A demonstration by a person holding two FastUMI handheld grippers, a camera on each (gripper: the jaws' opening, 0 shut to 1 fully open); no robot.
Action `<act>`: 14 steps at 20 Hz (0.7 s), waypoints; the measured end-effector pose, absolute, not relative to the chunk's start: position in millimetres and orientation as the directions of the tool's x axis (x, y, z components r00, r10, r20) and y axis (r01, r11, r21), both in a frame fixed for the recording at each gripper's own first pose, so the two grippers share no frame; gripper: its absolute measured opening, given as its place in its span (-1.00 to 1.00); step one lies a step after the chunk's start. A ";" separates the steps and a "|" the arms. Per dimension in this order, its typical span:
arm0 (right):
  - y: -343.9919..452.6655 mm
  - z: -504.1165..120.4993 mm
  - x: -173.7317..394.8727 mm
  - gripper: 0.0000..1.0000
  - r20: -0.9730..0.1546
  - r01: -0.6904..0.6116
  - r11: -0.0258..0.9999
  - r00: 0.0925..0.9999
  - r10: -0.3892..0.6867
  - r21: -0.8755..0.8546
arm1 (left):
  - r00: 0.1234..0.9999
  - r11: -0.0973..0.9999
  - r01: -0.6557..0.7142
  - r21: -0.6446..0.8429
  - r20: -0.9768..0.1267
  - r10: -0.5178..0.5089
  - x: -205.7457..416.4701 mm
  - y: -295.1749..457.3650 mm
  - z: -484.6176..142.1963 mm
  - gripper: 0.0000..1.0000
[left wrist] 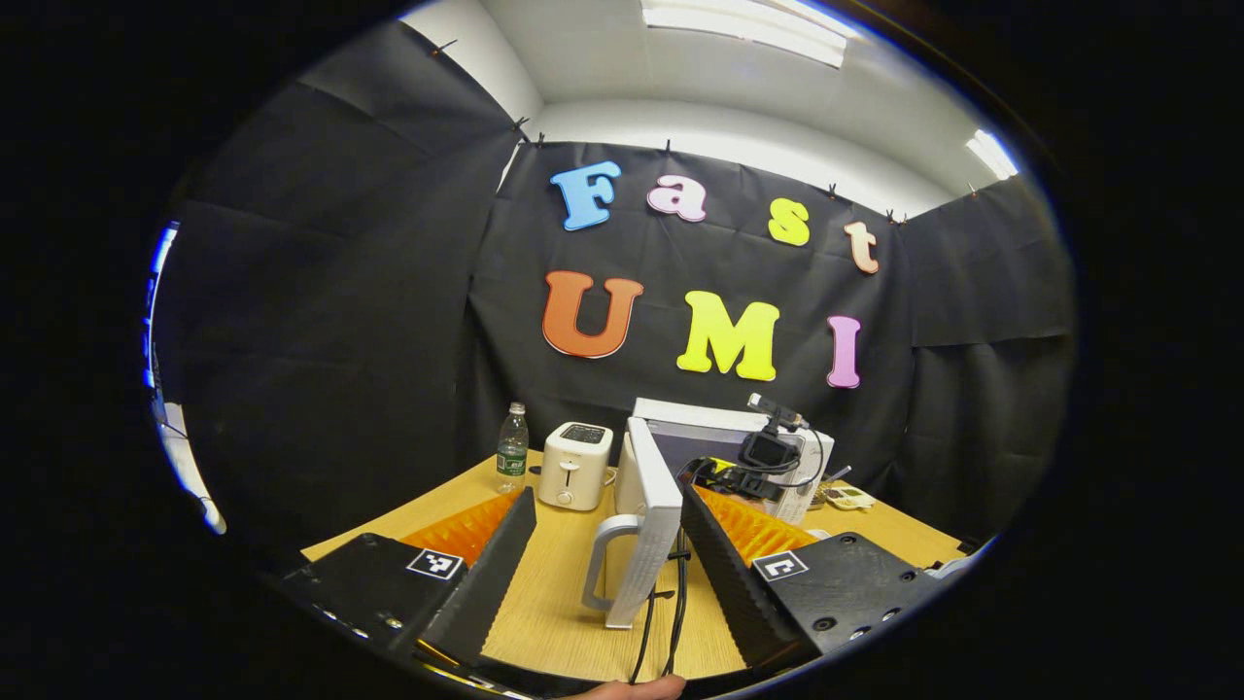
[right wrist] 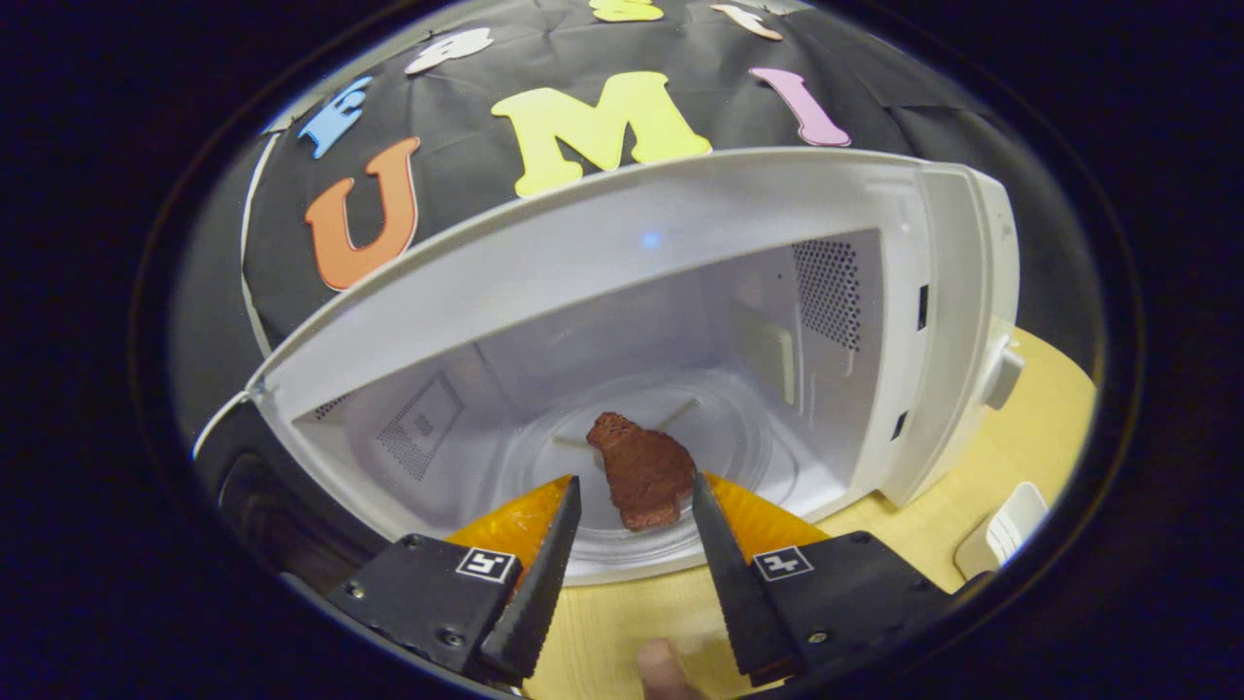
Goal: Open the microwave oven with the left hand, put the food in, and close the microwave oven.
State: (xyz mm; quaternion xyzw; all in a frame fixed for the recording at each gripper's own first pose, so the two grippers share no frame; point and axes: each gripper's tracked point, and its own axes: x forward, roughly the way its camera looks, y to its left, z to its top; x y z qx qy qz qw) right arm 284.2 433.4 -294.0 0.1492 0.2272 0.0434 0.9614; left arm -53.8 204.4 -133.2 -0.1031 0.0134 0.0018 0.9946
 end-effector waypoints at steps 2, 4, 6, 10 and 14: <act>419.5 -273.5 265.9 0.51 -0.400 -0.037 0.955 0.903 0.159 0.294 | 0.999 0.981 -0.010 -0.193 -0.033 0.004 -57.9 203.1 -132.4 0.84; 399.8 -251.1 248.3 0.51 -0.360 -0.045 0.964 0.922 0.142 0.264 | 1.000 0.983 -0.011 -0.182 -0.029 0.006 -63.9 200.8 -133.1 0.84; 376.5 -230.6 227.5 0.52 -0.318 -0.054 0.972 0.939 0.127 0.227 | 0.999 0.987 -0.024 -0.156 -0.029 0.020 -68.1 201.4 -135.9 0.84; 332.8 -194.0 180.1 0.83 -0.274 -0.078 0.984 0.954 0.121 0.160 | 0.998 0.989 0.015 -0.147 -0.052 -0.023 -66.1 192.4 -150.2 0.84; 289.3 -148.4 119.4 0.99 -0.184 -0.138 0.985 0.971 0.155 0.103 | 0.998 0.988 -0.001 -0.154 -0.063 -0.009 -57.1 206.3 -158.3 0.84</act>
